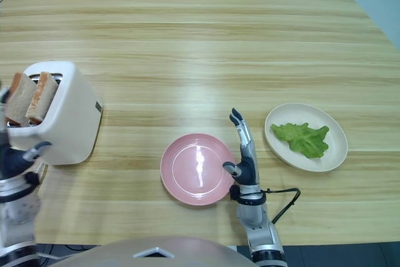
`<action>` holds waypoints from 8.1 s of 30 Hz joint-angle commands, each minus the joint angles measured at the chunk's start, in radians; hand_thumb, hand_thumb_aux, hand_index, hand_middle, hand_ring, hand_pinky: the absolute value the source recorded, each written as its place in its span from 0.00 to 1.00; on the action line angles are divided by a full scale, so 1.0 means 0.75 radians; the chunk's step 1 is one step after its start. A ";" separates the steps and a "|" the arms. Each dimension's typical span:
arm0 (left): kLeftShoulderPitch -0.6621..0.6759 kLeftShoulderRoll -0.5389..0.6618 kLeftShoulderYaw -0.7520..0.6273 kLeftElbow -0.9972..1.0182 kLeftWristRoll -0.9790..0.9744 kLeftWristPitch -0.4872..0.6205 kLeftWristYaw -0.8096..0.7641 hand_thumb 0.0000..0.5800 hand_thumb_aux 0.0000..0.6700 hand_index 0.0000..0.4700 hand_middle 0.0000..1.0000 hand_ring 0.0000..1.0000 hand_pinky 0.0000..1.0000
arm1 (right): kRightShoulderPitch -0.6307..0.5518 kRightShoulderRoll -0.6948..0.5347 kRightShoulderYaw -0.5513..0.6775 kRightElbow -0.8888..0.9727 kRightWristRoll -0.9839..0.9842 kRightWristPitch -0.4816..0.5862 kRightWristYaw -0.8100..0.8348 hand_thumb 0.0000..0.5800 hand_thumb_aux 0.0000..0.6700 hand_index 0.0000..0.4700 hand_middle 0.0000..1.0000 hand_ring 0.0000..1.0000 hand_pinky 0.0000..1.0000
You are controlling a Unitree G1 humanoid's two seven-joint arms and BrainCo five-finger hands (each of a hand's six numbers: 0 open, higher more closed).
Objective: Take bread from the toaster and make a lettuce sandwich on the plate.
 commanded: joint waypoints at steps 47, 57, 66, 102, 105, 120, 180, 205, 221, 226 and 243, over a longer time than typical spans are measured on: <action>-0.304 0.533 -0.313 0.348 -0.191 0.509 0.107 1.00 1.00 1.00 1.00 1.00 1.00 | -0.162 -0.136 0.165 0.256 -0.255 0.027 -0.335 0.00 0.00 0.00 0.00 0.00 0.00; -0.482 0.230 -0.252 0.027 -0.768 0.399 0.071 1.00 1.00 1.00 1.00 1.00 1.00 | -0.185 -0.126 0.135 0.248 -0.149 0.036 -0.322 0.00 0.00 0.00 0.00 0.00 0.00; -0.216 0.077 -0.711 -0.411 -1.350 0.433 -0.607 1.00 1.00 1.00 1.00 1.00 1.00 | -0.186 -0.156 0.000 0.145 -0.049 0.045 -0.331 0.00 0.00 0.00 0.00 0.00 0.00; -0.298 0.078 -1.307 0.221 0.109 0.084 -0.339 0.00 0.00 0.00 0.00 0.00 0.00 | -0.455 -0.980 -0.002 0.975 -0.463 0.729 -0.297 0.00 0.00 0.00 0.00 0.00 0.00; -0.269 0.102 -1.279 0.133 0.116 0.094 -0.318 0.00 0.00 0.00 0.00 0.00 0.00 | -0.409 -1.001 0.012 0.932 -0.423 0.735 -0.282 0.00 0.00 0.00 0.00 0.00 0.00; -0.132 0.122 -1.076 -0.025 0.010 0.139 -0.231 0.06 0.03 0.03 0.00 0.00 0.00 | -0.352 -1.061 0.041 0.800 -0.334 0.781 -0.268 1.00 1.00 1.00 0.00 0.00 0.00; 0.125 0.259 -0.153 -0.108 -0.004 0.560 -0.035 0.00 0.00 0.00 0.00 0.00 0.00 | -0.279 -0.556 0.357 -0.041 -0.605 0.620 -0.444 0.00 0.00 0.00 0.00 0.00 0.00; -0.026 0.516 -0.381 0.064 -0.168 0.610 -0.519 0.77 0.52 0.52 0.00 0.00 0.00 | -0.156 -0.553 0.309 -0.083 -0.610 0.645 -0.499 0.00 0.00 0.00 0.00 0.00 0.00; 0.030 0.572 -0.377 0.145 -0.249 0.461 -0.477 1.00 1.00 1.00 1.00 1.00 1.00 | -0.118 -0.561 0.297 -0.117 -0.608 0.657 -0.487 0.00 0.00 0.00 0.00 0.00 0.00; 0.022 0.567 -0.389 0.167 -0.265 0.448 -0.459 1.00 1.00 1.00 0.99 0.99 0.99 | -0.104 -0.564 0.290 -0.114 -0.609 0.660 -0.498 0.00 0.00 0.00 0.00 0.00 0.00; 0.029 0.545 -0.274 -0.034 -0.028 0.605 -0.231 0.00 0.00 0.00 0.00 0.00 0.00 | -0.114 -0.553 0.308 -0.075 -0.634 0.682 -0.522 0.00 0.00 0.00 0.00 0.00 0.00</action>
